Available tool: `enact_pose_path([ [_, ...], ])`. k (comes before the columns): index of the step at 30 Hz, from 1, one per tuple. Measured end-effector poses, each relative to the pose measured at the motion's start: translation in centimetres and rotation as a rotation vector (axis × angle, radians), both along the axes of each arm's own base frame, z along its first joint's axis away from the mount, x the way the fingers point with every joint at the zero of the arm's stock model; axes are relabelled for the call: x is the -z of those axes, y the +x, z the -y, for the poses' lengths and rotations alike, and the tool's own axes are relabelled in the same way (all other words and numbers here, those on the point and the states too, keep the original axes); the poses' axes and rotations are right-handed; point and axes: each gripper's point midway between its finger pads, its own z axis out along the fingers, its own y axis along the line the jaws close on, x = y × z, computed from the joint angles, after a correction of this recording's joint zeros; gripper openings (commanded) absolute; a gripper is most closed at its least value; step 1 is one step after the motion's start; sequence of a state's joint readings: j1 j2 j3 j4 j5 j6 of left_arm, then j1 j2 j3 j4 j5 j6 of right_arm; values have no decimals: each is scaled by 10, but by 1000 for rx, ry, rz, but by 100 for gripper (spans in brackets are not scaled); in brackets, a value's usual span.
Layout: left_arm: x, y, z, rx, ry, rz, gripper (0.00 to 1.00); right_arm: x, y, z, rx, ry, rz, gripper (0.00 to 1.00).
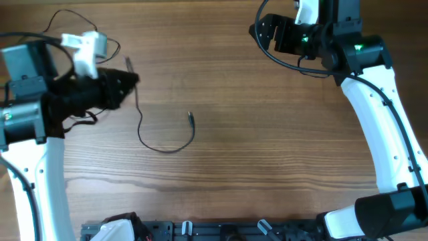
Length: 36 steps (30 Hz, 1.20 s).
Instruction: Untangle cables
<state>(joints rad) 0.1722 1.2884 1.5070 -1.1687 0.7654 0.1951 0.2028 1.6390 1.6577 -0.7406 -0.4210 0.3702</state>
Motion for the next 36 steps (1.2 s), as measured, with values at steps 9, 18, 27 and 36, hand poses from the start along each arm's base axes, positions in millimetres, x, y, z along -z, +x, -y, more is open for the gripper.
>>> enact_pose_path([
  [9,35,-9,24,223,132,-27,4,0,0,0,7,7,-6,100],
  [18,64,-1,-52,-260,227,-294,4,-7,6,-1,7,15,33,100],
  [27,99,-2,-152,-907,436,-422,4,-8,6,-1,11,20,32,100],
  [36,146,-35,-234,-1382,455,-497,4,-7,7,1,22,11,33,100],
])
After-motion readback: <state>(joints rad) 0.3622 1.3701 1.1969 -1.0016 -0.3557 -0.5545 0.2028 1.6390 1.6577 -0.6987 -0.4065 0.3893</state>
